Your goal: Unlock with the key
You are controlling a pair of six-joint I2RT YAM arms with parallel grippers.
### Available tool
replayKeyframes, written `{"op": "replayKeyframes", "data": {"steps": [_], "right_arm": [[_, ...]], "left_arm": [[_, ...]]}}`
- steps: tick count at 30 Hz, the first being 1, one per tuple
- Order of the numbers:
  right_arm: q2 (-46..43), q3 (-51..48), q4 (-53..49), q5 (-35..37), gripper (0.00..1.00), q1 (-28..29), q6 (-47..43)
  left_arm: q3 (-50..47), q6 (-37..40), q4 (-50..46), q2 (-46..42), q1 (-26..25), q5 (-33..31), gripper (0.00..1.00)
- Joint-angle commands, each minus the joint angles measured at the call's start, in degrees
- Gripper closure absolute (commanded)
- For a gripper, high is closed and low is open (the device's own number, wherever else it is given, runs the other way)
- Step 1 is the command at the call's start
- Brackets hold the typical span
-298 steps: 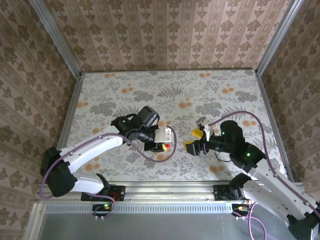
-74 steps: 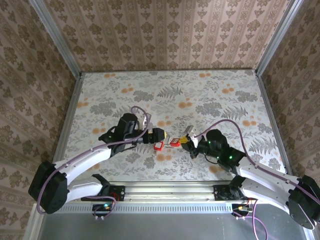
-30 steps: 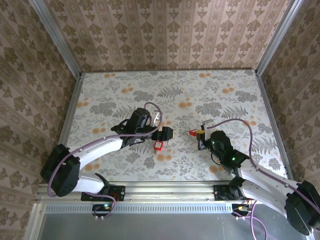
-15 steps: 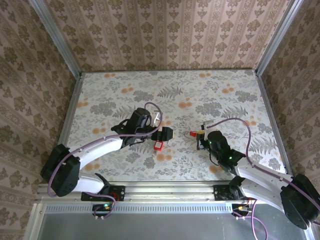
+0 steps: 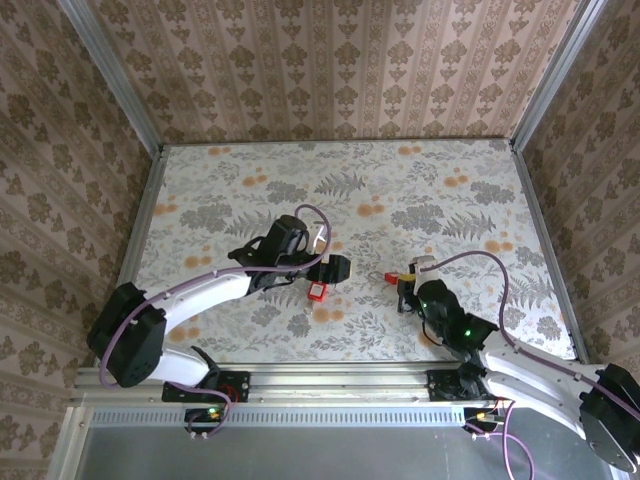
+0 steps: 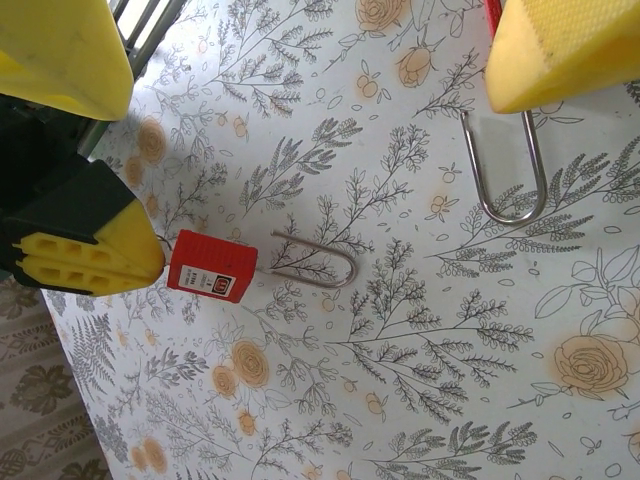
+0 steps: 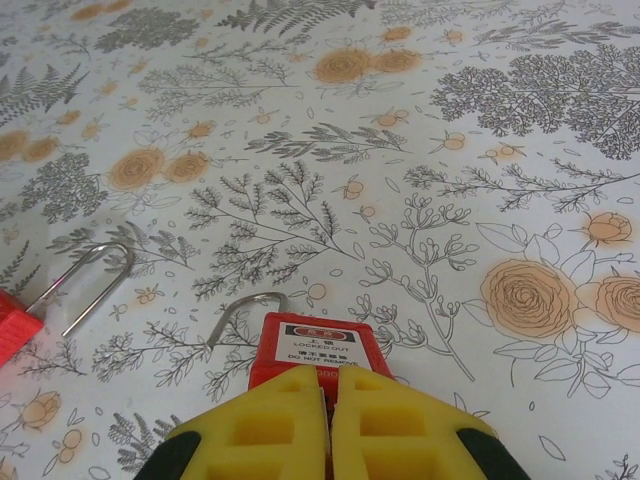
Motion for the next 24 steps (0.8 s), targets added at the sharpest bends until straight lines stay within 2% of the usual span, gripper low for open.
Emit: {"op": "replayKeyframes", "data": {"steps": [1, 8, 11, 19, 24], "right_arm": [[-2.45, -1.18, 0.05, 4.56, 0.91, 1.73, 2.21], [-1.44, -1.75, -1.64, 6.94, 0.91, 5.11, 4.05], [-0.31, -1.53, -1.8, 8.0, 0.87, 6.65, 4.82], [2.38, -1.03, -3.06, 10.19, 0.67, 10.35, 6.78], [0.01, 0.23, -6.6, 11.42, 0.51, 11.54, 8.04]], "left_arm": [[1.67, 0.66, 0.74, 0.56, -0.34, -0.2, 0.08], [1.78, -0.15, 1.9, 1.6, -1.17, -0.2, 0.09], [1.88, -0.41, 2.38, 2.03, -1.48, -0.11, 0.09], [2.24, -0.67, 2.63, 2.5, -1.92, -0.29, 0.08], [2.24, -0.58, 2.3, 2.18, -1.88, -0.36, 0.08]]}}
